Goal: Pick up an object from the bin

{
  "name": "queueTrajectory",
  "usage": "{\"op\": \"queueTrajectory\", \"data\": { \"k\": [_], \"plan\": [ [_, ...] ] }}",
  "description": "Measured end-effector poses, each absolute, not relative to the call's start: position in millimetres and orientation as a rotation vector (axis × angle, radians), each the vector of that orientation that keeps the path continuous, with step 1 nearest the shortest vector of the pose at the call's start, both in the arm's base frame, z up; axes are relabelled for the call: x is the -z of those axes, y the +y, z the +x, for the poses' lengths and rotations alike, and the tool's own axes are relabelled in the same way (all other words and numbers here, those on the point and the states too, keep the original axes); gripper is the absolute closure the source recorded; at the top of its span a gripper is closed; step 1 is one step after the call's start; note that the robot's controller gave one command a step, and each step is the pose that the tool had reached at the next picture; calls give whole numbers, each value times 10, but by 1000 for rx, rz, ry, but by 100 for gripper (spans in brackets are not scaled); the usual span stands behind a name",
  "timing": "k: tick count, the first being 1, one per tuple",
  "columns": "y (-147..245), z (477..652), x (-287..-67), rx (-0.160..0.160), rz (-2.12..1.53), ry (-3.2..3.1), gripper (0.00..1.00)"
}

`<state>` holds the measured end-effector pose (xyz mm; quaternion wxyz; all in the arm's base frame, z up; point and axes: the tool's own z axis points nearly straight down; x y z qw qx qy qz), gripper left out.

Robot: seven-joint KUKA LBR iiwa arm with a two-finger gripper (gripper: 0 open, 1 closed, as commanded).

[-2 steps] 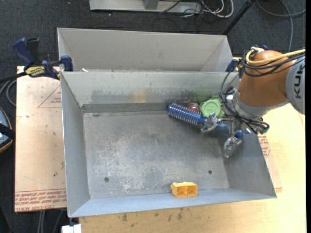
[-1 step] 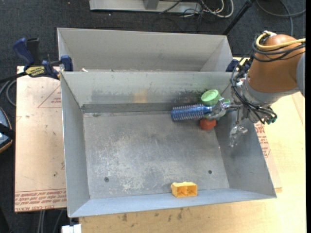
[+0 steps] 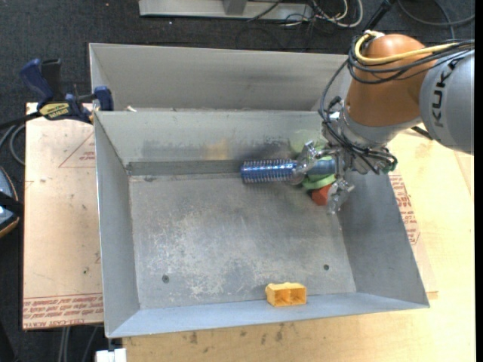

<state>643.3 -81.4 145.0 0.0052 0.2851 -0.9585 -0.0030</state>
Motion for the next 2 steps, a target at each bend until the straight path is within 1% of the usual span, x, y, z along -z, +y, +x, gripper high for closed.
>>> {"op": "queueTrajectory", "data": {
  "k": [1, 2],
  "plan": [
    [-1278, 6404, -710, 28, 773, -3038, 0],
    [-1474, 6461, -890, 14, 643, -3075, 0]
  ]
}}
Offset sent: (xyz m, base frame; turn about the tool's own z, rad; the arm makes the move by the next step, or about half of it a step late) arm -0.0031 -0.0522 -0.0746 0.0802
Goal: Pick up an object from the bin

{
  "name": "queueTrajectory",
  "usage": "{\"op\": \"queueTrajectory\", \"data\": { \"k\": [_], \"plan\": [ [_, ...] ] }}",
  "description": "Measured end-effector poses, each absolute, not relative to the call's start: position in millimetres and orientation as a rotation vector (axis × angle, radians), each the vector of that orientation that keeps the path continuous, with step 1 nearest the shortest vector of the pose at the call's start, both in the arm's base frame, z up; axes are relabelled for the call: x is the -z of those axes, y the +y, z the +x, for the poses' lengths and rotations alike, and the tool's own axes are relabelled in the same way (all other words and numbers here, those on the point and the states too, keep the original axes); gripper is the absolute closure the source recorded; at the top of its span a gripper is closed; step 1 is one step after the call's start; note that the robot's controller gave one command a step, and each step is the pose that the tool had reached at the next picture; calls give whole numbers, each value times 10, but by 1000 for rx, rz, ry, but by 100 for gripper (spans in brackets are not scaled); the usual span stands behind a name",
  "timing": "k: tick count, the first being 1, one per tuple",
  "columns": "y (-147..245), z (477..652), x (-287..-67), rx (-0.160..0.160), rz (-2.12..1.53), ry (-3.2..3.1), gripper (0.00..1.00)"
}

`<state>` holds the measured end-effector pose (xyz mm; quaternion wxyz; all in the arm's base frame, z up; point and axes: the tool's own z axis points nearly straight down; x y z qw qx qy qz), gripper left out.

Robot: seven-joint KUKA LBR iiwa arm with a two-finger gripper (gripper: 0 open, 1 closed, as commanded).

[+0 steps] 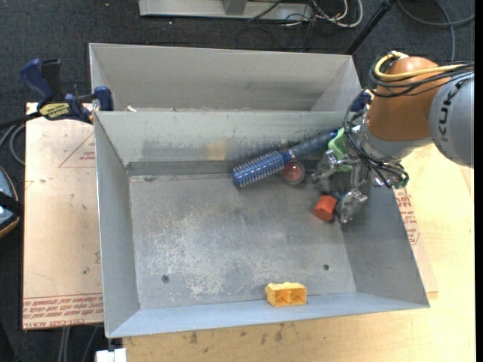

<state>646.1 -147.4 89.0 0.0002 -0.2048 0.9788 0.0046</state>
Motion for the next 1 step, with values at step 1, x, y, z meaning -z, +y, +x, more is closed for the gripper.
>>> {"op": "queueTrajectory", "data": {
  "k": [1],
  "plan": [
    [-1505, 6460, -890, -8, -633, 3076, 100]
  ]
}}
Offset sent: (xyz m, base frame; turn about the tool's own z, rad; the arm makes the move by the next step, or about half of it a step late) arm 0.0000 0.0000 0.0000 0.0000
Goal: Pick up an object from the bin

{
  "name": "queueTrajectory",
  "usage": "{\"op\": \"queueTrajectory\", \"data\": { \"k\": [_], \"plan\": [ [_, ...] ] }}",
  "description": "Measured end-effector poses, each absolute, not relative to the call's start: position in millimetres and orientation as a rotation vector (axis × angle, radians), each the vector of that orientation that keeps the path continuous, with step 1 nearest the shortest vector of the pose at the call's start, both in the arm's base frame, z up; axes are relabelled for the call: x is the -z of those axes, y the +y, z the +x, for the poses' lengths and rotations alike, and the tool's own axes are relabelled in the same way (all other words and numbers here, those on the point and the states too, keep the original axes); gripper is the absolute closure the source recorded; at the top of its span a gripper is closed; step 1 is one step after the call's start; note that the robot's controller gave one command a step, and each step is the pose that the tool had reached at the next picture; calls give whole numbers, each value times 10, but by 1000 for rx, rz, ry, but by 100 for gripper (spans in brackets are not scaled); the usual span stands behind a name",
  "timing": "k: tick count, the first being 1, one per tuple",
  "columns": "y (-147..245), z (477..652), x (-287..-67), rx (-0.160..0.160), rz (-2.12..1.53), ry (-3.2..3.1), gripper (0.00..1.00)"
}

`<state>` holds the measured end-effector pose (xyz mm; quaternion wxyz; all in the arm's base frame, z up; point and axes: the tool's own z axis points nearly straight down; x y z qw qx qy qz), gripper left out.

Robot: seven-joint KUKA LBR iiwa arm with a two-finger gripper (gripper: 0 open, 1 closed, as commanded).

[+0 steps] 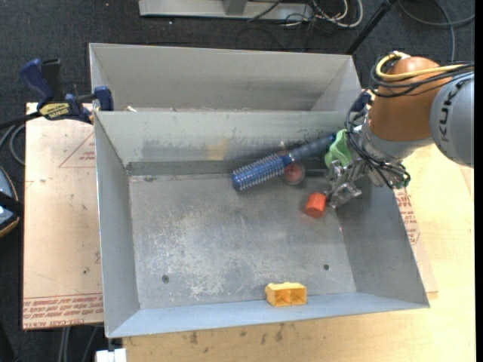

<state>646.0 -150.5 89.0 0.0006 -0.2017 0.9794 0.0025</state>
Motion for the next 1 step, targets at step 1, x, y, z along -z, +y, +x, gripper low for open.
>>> {"op": "queueTrajectory", "data": {
  "k": [1],
  "plan": [
    [-1508, 6455, -885, -8, -634, 3077, 0]
  ]
}}
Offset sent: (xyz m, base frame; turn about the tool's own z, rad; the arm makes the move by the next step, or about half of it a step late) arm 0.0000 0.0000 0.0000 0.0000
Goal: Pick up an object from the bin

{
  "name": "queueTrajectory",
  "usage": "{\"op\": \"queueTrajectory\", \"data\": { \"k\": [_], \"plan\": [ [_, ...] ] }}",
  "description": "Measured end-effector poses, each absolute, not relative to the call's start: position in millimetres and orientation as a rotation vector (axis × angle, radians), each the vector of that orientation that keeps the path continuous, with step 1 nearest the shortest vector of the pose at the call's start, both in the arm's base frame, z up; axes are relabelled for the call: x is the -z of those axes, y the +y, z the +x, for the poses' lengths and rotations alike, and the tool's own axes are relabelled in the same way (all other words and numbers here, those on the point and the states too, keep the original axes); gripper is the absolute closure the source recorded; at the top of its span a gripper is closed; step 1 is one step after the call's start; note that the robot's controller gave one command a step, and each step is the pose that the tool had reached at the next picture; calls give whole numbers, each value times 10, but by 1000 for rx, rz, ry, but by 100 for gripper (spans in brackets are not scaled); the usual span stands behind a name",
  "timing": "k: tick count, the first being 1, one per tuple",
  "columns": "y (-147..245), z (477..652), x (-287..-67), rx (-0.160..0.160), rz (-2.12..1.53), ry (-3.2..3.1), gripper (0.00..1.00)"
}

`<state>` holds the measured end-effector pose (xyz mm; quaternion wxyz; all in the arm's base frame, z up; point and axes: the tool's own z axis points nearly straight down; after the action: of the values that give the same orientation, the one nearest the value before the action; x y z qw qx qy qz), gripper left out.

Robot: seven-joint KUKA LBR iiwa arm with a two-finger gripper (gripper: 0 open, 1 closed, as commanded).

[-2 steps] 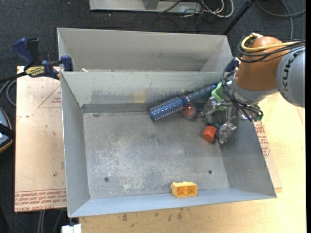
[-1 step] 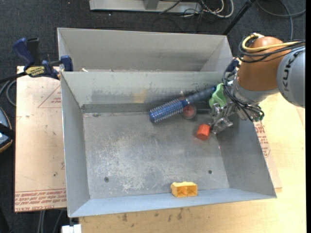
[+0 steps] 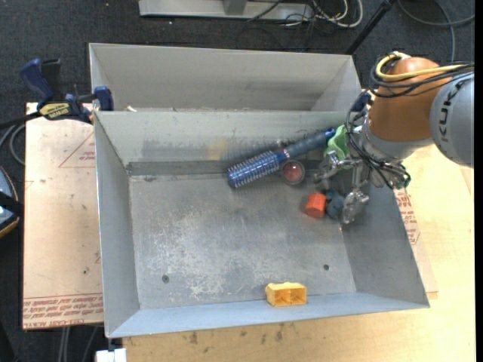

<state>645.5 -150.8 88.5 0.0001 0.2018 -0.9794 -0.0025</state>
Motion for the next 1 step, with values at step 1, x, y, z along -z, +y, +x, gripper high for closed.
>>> {"op": "queueTrajectory", "data": {
  "k": [1],
  "plan": [
    [-1518, 6461, -891, 5, 632, -3080, 100]
  ]
}}
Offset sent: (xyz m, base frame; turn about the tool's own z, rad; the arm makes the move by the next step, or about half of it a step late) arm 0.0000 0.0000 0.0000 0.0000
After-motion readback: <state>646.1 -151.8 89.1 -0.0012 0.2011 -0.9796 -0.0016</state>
